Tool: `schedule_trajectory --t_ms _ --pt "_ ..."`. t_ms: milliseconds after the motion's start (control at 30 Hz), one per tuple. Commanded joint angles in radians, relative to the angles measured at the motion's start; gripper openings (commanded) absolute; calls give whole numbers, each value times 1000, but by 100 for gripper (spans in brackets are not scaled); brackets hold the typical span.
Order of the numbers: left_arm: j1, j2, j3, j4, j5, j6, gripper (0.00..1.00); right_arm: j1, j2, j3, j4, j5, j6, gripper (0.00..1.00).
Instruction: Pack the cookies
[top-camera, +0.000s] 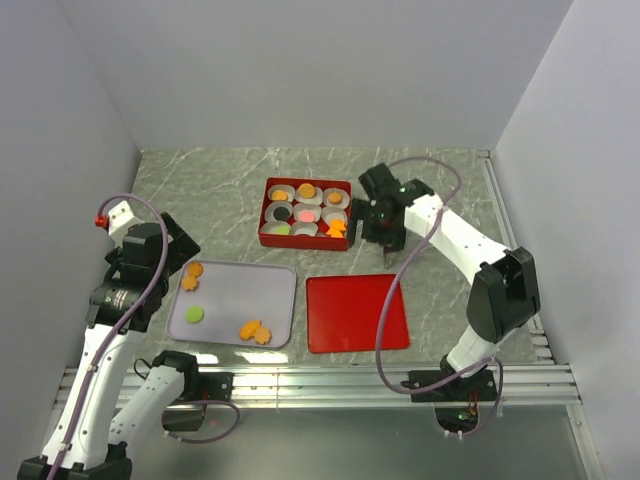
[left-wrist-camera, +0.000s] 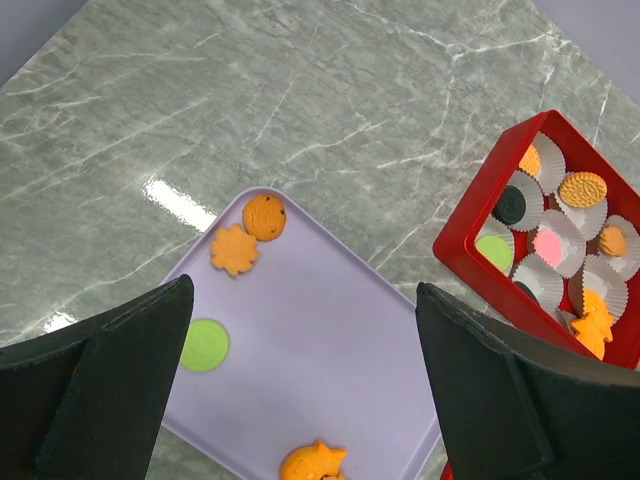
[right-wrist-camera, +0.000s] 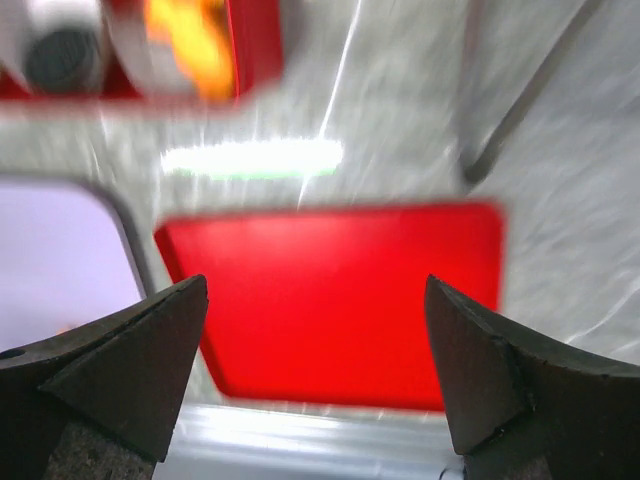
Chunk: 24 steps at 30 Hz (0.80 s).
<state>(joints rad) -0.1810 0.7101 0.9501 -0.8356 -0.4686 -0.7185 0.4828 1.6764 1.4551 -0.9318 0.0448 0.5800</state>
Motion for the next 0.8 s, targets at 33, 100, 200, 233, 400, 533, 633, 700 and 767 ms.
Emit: schedule_trajectory --t_ms 33,100,200,233,400,533,633,700,767 --pt "8 -14 -1 16 -10 4 99 36 -26 -168 33 -78 132 94" --pt "9 -14 -1 15 -10 5 99 48 -24 -205 74 -92 162 93" --pt "11 -14 -1 16 -8 4 99 46 -14 -248 112 -100 190 92" --pt "9 -14 -2 16 -8 4 99 50 -9 -252 117 -95 195 92" --pt "9 -18 -1 16 -8 4 99 50 22 -263 151 -92 225 92" --pt "11 -21 -2 16 -10 4 99 50 37 -285 186 -80 253 92" --pt "9 -21 -1 16 -10 4 99 50 54 -294 209 -65 265 92" --pt "8 -23 -1 15 -10 2 99 48 77 -294 211 -51 271 92" --pt "8 -20 -2 16 -10 2 99 48 97 -291 212 -46 280 92"
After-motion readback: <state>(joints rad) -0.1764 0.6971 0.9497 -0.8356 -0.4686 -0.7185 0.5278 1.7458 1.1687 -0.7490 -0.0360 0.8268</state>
